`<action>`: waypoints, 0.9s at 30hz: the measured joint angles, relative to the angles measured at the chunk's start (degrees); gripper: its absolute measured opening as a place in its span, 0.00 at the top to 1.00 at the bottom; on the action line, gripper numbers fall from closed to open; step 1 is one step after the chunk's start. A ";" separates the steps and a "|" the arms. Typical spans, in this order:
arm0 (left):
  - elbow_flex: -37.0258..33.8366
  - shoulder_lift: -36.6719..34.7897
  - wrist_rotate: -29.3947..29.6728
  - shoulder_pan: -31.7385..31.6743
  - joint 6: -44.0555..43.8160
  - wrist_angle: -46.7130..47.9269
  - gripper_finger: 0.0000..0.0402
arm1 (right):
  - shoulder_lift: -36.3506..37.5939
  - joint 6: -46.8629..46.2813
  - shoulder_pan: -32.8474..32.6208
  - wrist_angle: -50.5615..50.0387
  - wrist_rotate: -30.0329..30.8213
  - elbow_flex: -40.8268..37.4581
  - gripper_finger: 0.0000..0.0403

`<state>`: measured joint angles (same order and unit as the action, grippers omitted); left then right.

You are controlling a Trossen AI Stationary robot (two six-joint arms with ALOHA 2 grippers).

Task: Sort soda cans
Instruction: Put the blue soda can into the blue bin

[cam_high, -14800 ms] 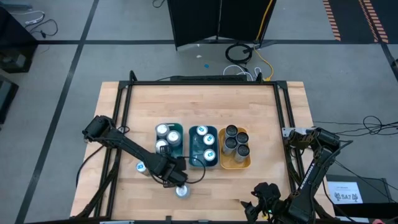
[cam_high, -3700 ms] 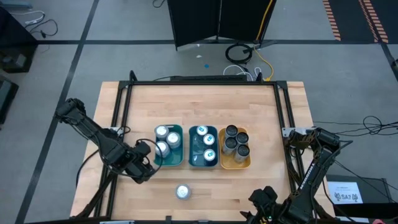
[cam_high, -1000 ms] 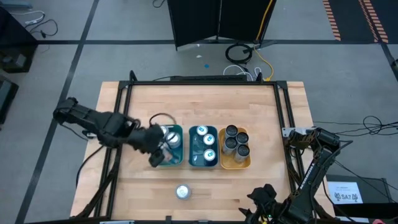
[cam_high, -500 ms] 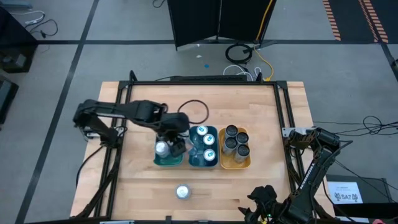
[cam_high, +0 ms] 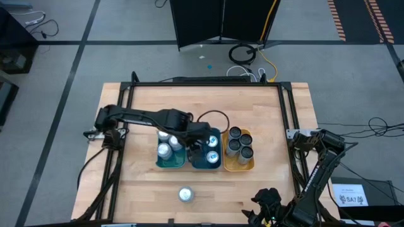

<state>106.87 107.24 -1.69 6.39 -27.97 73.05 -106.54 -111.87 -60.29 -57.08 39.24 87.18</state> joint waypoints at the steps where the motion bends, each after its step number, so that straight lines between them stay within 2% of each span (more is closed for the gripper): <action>1: 0.00 0.59 0.51 0.00 0.00 0.01 0.37 | 0.00 0.00 0.00 0.02 -0.01 0.02 0.20; 13: -1.31 7.99 0.30 0.00 1.46 -1.53 0.36 | 0.00 0.00 0.00 1.08 -0.02 0.02 0.20; 27: -1.31 8.90 1.75 0.00 1.33 -3.89 0.36 | 0.00 1.36 0.00 1.20 -0.04 0.00 0.20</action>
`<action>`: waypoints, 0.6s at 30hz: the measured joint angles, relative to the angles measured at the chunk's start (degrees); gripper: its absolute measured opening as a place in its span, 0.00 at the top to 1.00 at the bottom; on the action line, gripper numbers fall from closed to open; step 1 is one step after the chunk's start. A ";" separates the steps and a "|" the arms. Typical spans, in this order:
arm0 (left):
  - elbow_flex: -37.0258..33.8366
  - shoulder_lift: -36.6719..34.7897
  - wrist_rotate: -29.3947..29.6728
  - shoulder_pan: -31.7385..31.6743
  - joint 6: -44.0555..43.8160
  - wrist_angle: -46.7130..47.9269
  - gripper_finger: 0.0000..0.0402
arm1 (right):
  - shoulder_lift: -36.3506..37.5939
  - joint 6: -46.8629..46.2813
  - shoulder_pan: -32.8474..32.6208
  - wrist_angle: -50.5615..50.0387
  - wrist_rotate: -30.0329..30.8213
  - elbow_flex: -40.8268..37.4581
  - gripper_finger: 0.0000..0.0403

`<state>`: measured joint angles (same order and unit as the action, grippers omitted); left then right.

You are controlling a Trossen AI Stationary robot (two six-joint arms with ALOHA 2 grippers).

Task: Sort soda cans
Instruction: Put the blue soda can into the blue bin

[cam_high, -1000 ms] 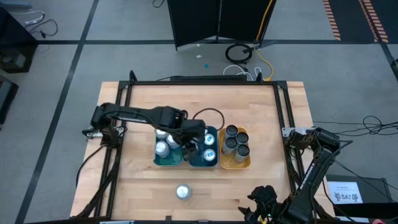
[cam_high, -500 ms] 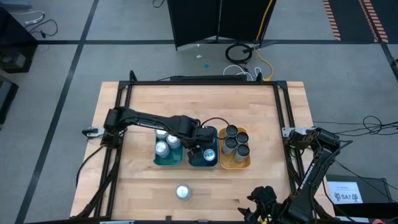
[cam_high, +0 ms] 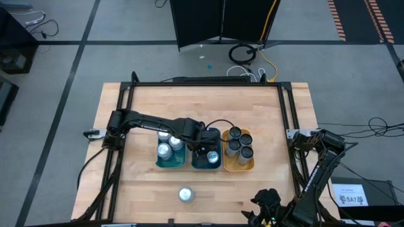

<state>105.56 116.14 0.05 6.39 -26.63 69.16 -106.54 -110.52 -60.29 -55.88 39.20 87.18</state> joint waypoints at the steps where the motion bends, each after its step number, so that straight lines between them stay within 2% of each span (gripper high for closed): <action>1: 0.00 0.00 0.03 0.00 -0.01 0.09 0.36 | 0.00 0.04 0.00 0.00 0.00 0.00 0.20; 10: 0.00 0.00 0.17 -0.02 -0.02 0.82 0.35 | 0.00 0.18 0.00 0.06 0.00 0.00 0.20; 18: 0.00 -0.07 0.27 -0.02 -0.05 0.77 0.25 | 0.00 0.17 0.00 0.92 0.00 0.00 0.20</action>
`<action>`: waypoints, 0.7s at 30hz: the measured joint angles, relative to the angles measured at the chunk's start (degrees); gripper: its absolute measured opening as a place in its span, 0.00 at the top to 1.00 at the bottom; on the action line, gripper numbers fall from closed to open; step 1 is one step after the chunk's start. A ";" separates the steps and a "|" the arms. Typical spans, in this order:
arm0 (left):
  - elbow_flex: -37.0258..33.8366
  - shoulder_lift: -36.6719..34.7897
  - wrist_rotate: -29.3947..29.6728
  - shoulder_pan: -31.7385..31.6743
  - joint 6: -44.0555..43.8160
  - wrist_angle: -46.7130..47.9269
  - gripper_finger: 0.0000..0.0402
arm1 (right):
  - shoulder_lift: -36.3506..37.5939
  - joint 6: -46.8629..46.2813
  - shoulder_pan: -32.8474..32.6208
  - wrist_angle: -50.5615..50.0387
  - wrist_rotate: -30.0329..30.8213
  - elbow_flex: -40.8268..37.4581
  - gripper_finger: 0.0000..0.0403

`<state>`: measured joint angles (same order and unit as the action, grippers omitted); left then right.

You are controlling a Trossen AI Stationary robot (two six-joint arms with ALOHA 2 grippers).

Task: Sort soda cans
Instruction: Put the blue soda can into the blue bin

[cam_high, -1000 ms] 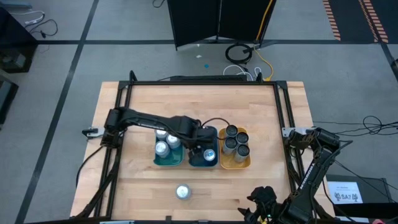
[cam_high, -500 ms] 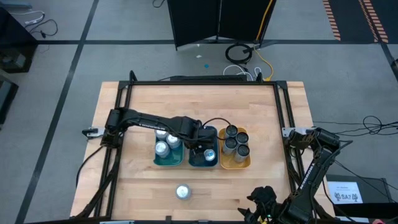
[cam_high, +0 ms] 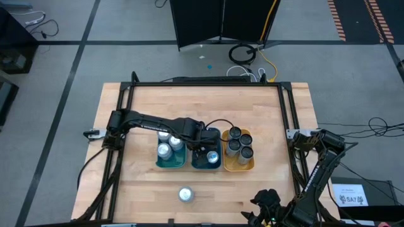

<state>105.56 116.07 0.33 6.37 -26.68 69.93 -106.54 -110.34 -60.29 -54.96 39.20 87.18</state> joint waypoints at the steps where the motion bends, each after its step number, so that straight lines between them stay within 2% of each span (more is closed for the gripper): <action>1: 0.00 0.00 -0.01 0.00 -0.02 0.00 0.25 | 0.00 0.00 0.00 0.01 0.00 0.00 0.20; 6: 0.00 -0.05 -0.01 0.02 -0.42 0.25 0.24 | 0.00 0.01 0.00 0.30 0.00 0.00 0.20; 12: 0.02 -2.18 -0.01 0.00 -1.54 5.37 0.24 | 0.00 0.02 0.00 0.37 0.00 0.00 0.20; 21: 0.02 -9.84 0.18 1.48 -5.03 7.59 0.24 | 0.00 0.31 0.00 0.33 0.02 0.00 0.20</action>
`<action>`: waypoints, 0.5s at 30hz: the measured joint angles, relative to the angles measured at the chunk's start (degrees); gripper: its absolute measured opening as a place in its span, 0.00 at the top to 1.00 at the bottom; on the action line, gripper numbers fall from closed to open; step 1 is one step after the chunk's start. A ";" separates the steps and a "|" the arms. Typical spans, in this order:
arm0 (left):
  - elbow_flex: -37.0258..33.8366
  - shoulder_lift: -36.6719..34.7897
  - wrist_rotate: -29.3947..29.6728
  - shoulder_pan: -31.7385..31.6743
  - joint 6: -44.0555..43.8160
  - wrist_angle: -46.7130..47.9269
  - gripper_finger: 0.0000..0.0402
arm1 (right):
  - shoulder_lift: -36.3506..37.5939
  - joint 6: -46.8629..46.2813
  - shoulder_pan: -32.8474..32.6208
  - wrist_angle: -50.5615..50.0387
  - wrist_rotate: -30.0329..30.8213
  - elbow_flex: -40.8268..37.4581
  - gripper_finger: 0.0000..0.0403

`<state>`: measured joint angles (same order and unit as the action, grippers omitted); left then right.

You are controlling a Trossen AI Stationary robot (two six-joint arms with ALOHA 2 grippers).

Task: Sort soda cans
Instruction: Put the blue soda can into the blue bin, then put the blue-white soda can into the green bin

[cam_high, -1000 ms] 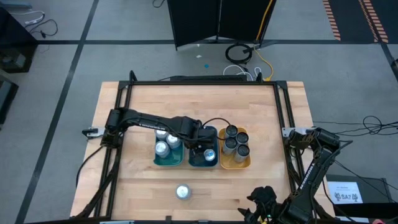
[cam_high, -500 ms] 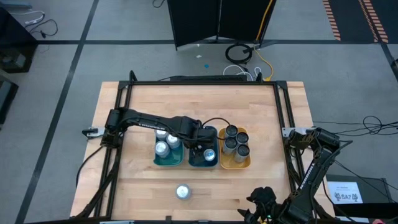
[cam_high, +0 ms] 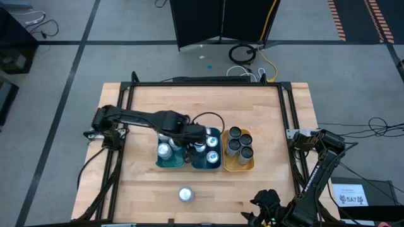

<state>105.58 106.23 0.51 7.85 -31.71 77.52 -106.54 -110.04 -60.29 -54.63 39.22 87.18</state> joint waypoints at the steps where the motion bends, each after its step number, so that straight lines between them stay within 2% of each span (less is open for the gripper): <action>1: 0.02 -1.13 0.00 0.46 -1.07 0.16 0.24 | 0.00 0.38 0.00 0.00 -0.01 0.00 0.20; 4: 0.04 -4.11 2.61 2.72 -3.94 1.63 0.24 | 0.00 1.32 -0.01 0.00 0.00 0.00 0.20; 10: 0.04 -6.71 13.41 9.99 -13.44 8.84 0.24 | 0.00 2.23 0.00 0.01 0.00 0.00 0.20; 15: 0.04 -6.47 14.21 16.01 -20.61 7.59 0.24 | 0.00 4.62 -0.02 0.79 0.00 0.00 0.20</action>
<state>105.62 99.77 14.72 23.86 -52.32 85.10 -106.54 -105.42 -60.31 -53.84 39.22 87.18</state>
